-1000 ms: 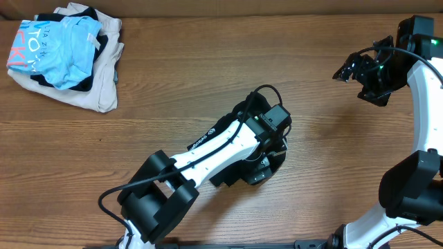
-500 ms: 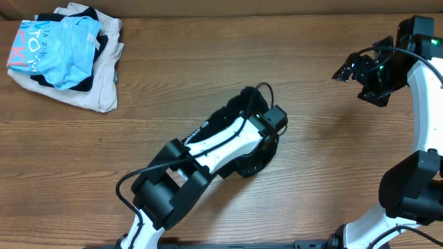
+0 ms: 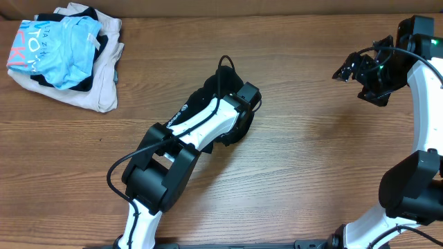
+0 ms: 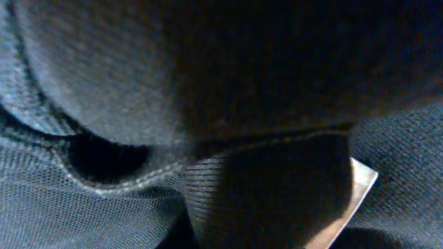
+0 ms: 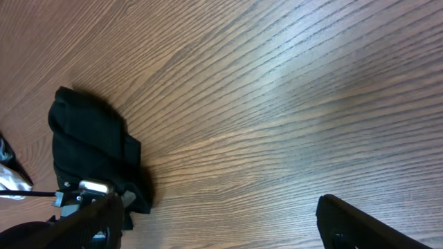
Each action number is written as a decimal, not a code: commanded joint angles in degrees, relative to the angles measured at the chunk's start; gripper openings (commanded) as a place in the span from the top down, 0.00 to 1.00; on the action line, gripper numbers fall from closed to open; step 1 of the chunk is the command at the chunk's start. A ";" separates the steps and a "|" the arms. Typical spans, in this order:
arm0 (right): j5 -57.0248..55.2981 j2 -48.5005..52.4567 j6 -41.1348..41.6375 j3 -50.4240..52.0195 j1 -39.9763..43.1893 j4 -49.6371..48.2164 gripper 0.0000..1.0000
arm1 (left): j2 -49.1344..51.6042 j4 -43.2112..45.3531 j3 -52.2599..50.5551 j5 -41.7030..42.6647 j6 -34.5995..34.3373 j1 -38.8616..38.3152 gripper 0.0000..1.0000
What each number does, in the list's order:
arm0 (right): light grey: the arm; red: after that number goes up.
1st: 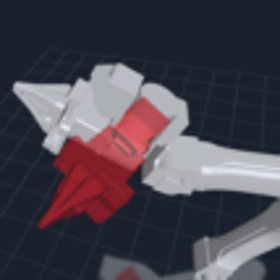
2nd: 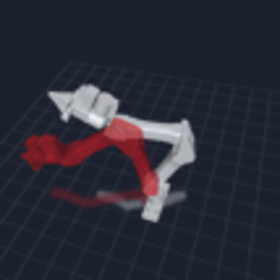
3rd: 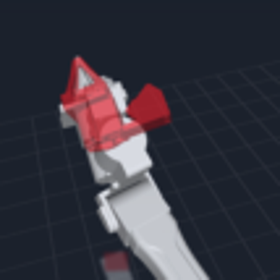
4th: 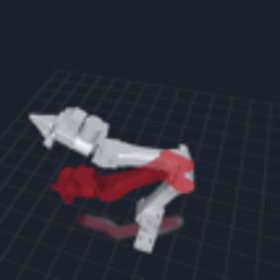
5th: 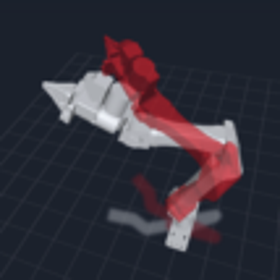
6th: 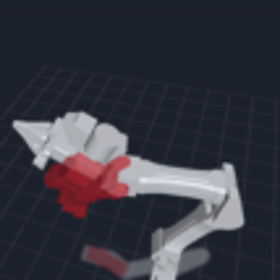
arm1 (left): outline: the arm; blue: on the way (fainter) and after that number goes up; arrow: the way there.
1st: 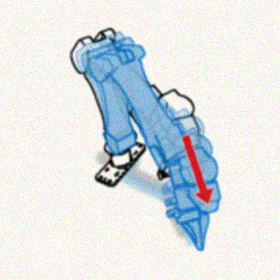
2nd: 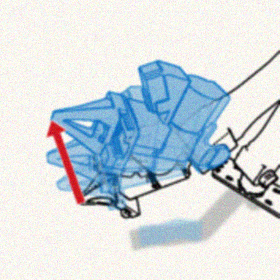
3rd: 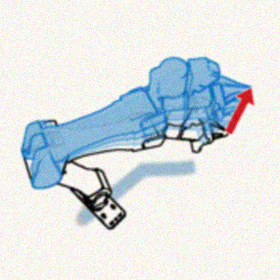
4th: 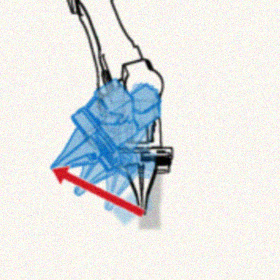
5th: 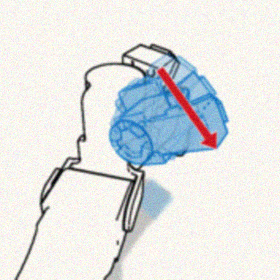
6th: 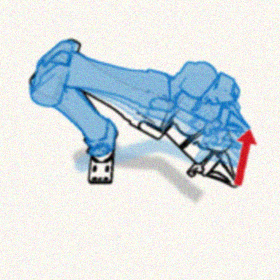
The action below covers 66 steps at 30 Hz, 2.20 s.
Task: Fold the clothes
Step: 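Carry the folded shirt with the left gripper toward the back-left clothes stack, then lower the shirt onto the clothes stack and open the left gripper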
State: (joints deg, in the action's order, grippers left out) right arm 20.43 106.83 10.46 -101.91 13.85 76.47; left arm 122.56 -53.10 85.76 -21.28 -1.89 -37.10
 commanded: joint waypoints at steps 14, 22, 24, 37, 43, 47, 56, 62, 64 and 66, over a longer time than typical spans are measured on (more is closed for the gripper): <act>0.24 -1.49 -0.66 -1.22 0.04 -0.70 0.07 | 5.05 -25.49 36.79 -11.96 -6.08 15.56 0.96; 0.26 -1.49 -0.63 -1.22 0.04 -1.18 0.07 | 5.05 -30.23 63.08 -12.41 2.58 24.26 0.96; 0.26 -1.49 -0.63 -1.22 0.04 -1.18 0.07 | 5.05 -30.03 68.06 -12.44 4.04 26.58 0.96; 0.26 -1.49 -0.61 -1.22 -0.02 -1.05 0.07 | 5.25 -18.32 74.71 -8.68 17.88 45.62 0.96; 0.26 -1.49 -0.61 -1.18 -0.02 -0.13 0.07 | 5.81 -12.02 71.52 -3.76 19.28 55.12 0.96; 0.26 -1.49 -0.39 -1.18 -0.31 0.02 0.07 | 6.91 -9.86 69.88 1.90 19.30 59.71 0.96; 0.24 -1.49 -0.42 -1.18 -1.62 0.02 0.07 | 12.59 -10.64 69.33 10.99 19.02 62.25 0.96; 0.24 -1.49 -0.42 -1.18 -1.68 -0.02 0.07 | 16.94 -13.75 69.20 17.07 19.02 60.94 0.96; 0.22 -1.49 -0.42 -1.18 -1.68 -0.04 0.07 | 18.29 -16.09 69.20 17.03 19.04 60.13 0.96; 0.24 -1.49 -0.44 -1.18 -1.68 -0.04 0.07 | 19.10 -17.64 69.20 17.07 18.99 59.41 0.89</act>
State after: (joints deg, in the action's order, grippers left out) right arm 20.45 106.83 10.46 -101.91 12.25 76.51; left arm 140.66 -69.80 154.74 -6.87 16.75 23.66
